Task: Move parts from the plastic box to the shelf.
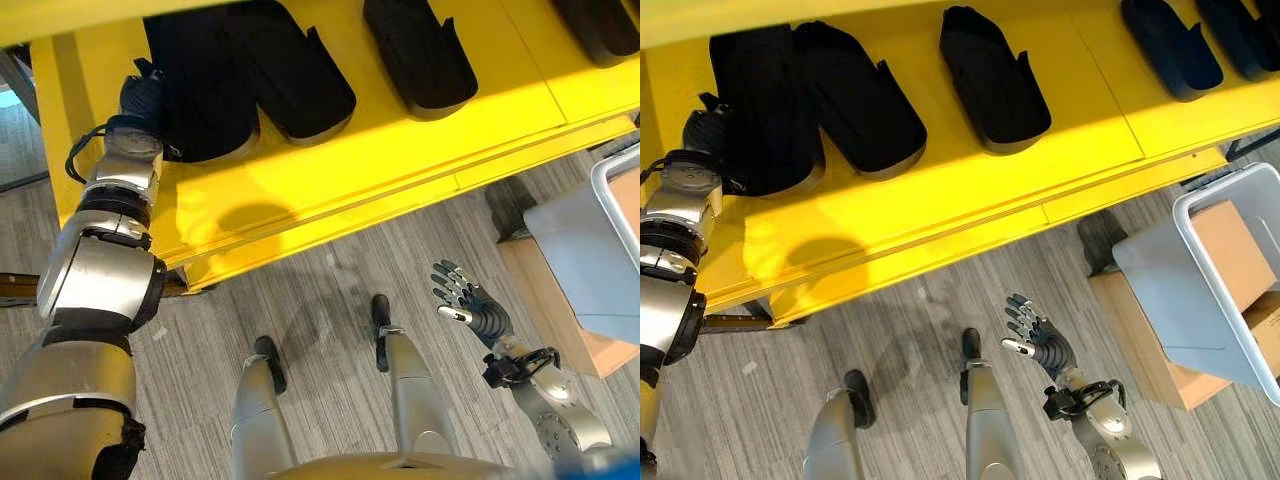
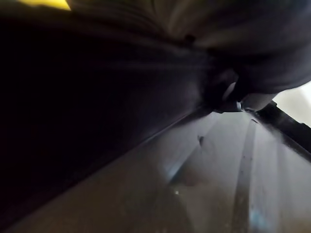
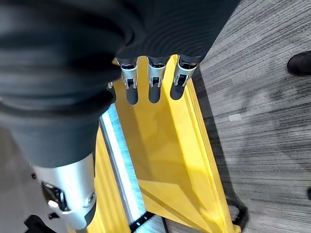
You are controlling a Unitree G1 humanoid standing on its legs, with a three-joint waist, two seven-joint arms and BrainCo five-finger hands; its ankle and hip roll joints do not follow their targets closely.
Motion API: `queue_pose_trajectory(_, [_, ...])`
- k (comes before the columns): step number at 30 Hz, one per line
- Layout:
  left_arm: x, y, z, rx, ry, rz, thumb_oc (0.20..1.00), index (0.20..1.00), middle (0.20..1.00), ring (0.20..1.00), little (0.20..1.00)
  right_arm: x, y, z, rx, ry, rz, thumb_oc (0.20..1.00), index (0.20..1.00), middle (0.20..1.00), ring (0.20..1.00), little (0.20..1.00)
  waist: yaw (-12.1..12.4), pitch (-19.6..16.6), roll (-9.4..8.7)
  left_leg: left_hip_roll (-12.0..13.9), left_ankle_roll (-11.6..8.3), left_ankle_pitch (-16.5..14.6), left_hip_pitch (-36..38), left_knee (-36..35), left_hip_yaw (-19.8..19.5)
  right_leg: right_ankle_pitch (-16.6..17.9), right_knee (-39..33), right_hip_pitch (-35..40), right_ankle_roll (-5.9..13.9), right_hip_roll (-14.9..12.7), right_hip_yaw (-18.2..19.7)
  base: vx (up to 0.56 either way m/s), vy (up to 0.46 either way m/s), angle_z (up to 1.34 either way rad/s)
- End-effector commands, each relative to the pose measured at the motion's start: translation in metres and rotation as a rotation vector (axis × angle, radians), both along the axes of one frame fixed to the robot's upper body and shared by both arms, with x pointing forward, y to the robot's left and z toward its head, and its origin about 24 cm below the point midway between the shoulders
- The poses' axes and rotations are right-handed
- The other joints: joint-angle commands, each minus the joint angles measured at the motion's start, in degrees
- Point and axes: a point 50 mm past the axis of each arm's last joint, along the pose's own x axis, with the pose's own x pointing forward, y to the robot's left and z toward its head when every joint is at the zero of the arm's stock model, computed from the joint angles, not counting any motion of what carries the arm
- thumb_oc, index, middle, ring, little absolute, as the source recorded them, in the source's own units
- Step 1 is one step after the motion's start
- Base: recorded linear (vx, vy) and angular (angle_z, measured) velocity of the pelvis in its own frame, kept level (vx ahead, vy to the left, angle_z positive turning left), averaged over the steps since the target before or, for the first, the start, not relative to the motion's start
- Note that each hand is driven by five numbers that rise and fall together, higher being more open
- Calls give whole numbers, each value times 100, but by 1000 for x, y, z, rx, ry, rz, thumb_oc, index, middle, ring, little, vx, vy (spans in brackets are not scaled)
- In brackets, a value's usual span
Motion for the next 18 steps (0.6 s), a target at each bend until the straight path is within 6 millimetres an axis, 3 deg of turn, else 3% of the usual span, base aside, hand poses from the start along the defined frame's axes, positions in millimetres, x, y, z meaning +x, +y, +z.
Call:
queue_pose_trajectory(1, [-8, 14, 4, -69, -88, 13, 200, 200, 200, 200, 200, 4, -11, 21, -9, -96, -17, 1000, 1000, 1000, 1000, 1000, 39, -3, 88, 305, -395, 347, 275, -219, -515, 60, 321, 213, 208, -253, 229, -23, 37, 18])
queue_pose_trajectory(3, [-7, 4, 9, -52, -139, -44, 200, 200, 200, 200, 200, 5, -11, 21, -18, -101, -17, 1000, 1000, 1000, 1000, 1000, 73, 10, 100, 279, -384, 340, 283, -212, -524, 62, 325, 246, 205, -286, 216, -30, 44, 7])
queue_pose_trajectory(10, [-6, -4, 7, -48, -158, -82, 200, 200, 200, 200, 200, 6, -12, 18, -47, -94, -15, 1000, 1000, 1000, 1000, 1000, 110, 61, 85, 246, -367, 369, 279, -211, -544, 94, 298, 300, 207, -324, 187, -13, 18, 1])
queue_pose_trajectory(18, [-11, 12, -4, -53, -107, -39, 200, 200, 200, 200, 200, 4, -13, 15, -57, -77, -5, 1000, 1000, 1000, 1000, 1000, 160, 63, 49, 237, -356, 389, 245, -183, -579, 86, 316, 309, 208, -341, 175, 0, 0, 0])
